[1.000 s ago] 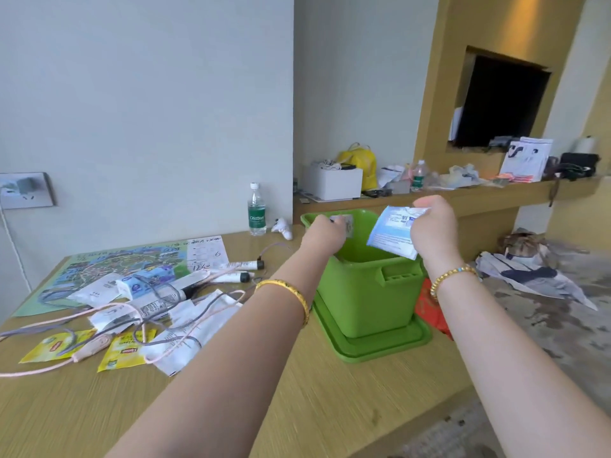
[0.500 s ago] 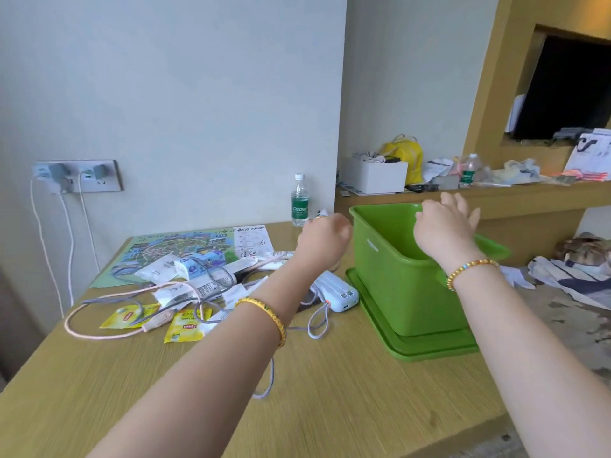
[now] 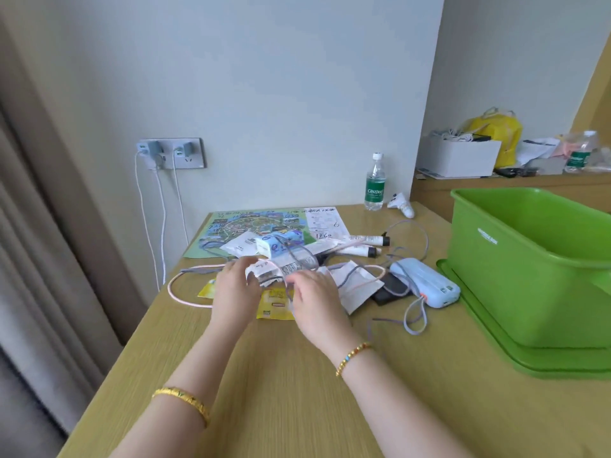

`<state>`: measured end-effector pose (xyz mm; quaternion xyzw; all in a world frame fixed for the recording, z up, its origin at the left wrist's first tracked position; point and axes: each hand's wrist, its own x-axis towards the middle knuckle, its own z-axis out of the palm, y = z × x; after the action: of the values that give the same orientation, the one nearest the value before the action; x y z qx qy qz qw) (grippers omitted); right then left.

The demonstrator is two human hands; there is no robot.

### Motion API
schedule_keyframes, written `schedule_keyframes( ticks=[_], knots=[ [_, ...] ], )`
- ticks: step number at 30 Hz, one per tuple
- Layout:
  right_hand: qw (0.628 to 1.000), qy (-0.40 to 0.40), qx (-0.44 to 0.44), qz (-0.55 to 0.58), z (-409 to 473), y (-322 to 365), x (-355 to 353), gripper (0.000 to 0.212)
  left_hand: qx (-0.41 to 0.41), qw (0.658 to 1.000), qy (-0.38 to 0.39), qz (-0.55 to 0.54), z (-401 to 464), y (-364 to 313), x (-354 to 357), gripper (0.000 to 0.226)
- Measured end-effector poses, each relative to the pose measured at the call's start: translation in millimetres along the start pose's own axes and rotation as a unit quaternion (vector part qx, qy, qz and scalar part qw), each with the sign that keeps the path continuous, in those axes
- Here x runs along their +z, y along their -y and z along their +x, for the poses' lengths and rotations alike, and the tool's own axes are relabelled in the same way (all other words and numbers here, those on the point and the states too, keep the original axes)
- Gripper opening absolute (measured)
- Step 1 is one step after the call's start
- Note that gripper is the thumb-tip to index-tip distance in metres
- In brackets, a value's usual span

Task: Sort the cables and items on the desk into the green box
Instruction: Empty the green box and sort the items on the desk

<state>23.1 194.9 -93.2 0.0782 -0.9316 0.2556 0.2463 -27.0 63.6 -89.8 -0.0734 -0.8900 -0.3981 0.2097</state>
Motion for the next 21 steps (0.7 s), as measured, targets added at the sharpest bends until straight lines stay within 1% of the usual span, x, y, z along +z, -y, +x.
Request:
schedule_keyframes(
  ticks=[2,4,6,8,10,12,14,16,19,21],
  knots=[
    [0.999,0.03,-0.016,-0.024,1.2,6.5,17.8,0.033,-0.027,0.999,-0.019,0.009,4.3,22.5,-9.3,0.029],
    [0.997,0.044,-0.035,-0.057,4.1,8.6,27.1,0.028,-0.067,0.997,-0.034,0.03,7.8,41.3,-16.0,0.019],
    [0.995,0.047,-0.047,-0.077,7.2,7.9,32.1,0.025,-0.091,0.993,-0.026,0.076,12.1,56.7,-20.6,0.013],
    [0.993,0.062,-0.046,-0.094,8.1,4.9,36.2,0.024,-0.082,0.988,0.001,0.129,17.0,68.2,-22.2,0.018],
    [0.987,0.095,-0.042,-0.119,5.4,0.4,40.2,0.029,-0.068,0.986,0.044,0.147,19.7,73.6,-21.2,0.027],
    [0.976,0.144,-0.044,-0.156,2.0,-2.5,41.9,0.046,-0.037,0.977,0.102,0.184,18.4,76.9,-18.1,0.028],
    [0.969,0.166,-0.052,-0.176,0.2,-3.0,41.4,0.057,-0.02,0.96,0.149,0.235,14.9,77.9,-16.8,0.032],
    [0.97,0.162,-0.057,-0.172,-0.1,-1.3,39.6,0.06,-0.022,0.95,0.162,0.266,13.9,75.1,-20.1,0.032],
    [0.973,0.15,-0.056,-0.168,-1.4,2.0,35.9,0.057,-0.013,0.93,0.162,0.328,13.7,67.8,-27.0,0.026],
    [0.974,0.145,-0.053,-0.164,-2.6,2.0,35.8,0.054,-0.018,0.925,0.165,0.341,11.3,64.1,-30.5,0.025]
  ],
)
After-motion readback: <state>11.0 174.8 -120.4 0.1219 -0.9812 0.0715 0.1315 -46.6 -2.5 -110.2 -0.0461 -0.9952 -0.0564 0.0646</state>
